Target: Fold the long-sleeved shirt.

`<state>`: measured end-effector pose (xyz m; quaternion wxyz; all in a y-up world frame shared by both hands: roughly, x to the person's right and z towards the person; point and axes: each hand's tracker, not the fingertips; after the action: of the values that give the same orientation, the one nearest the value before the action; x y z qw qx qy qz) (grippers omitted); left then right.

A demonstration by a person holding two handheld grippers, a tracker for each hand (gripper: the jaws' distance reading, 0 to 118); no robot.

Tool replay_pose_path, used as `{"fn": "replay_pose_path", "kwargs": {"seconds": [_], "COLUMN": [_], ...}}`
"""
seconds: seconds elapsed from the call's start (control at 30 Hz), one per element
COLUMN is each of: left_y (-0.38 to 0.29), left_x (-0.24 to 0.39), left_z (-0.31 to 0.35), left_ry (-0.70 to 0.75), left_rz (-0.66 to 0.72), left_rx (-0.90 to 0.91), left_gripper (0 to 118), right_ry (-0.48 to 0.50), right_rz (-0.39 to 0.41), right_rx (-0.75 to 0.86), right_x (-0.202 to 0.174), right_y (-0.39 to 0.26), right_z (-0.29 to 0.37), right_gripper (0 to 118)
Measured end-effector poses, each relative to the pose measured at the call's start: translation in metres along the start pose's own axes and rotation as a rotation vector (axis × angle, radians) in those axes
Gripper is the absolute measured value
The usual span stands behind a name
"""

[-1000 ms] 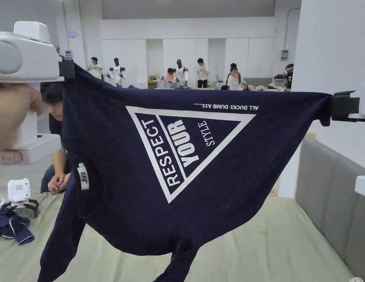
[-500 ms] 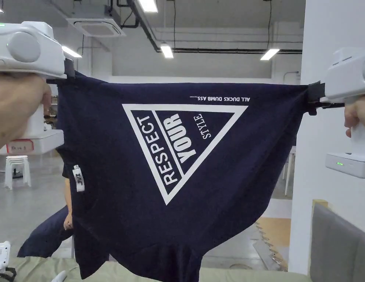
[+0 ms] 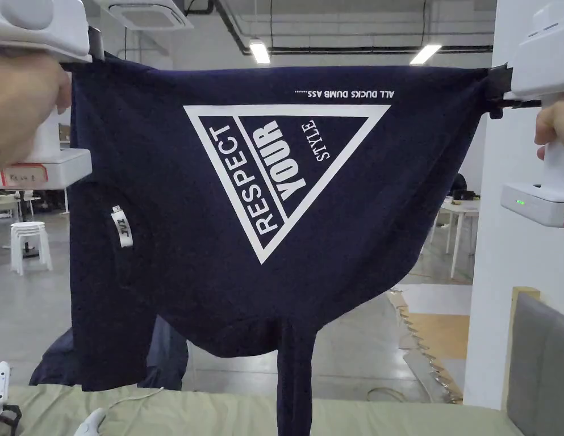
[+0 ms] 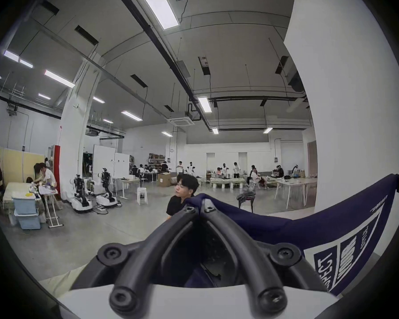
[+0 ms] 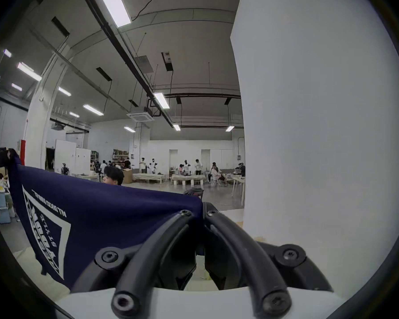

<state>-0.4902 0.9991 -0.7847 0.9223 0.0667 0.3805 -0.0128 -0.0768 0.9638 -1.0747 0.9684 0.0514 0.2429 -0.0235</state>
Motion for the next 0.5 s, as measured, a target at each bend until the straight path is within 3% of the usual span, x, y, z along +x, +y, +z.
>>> {"fn": "replay_pose_path", "kwargs": {"seconds": [0.27, 0.37, 0.5], "left_y": [-0.080, -0.139, -0.228], "left_x": [-0.016, -0.019, -0.033], "left_z": [0.016, 0.049, 0.107], "left_ry": [-0.074, -0.106, -0.175], "left_rz": [-0.043, -0.085, -0.024], "left_rx": [-0.134, -0.209, -0.306], "left_gripper": [4, 4, 4], "right_ry": [0.053, 0.057, 0.077], "right_rz": [0.003, 0.062, 0.115], "right_rx": [-0.121, -0.218, -0.357], "right_x": [0.017, 0.025, 0.042], "right_y": [-0.094, -0.157, -0.251], "right_z": [0.011, 0.033, 0.077], "right_gripper": [3, 3, 3]}}
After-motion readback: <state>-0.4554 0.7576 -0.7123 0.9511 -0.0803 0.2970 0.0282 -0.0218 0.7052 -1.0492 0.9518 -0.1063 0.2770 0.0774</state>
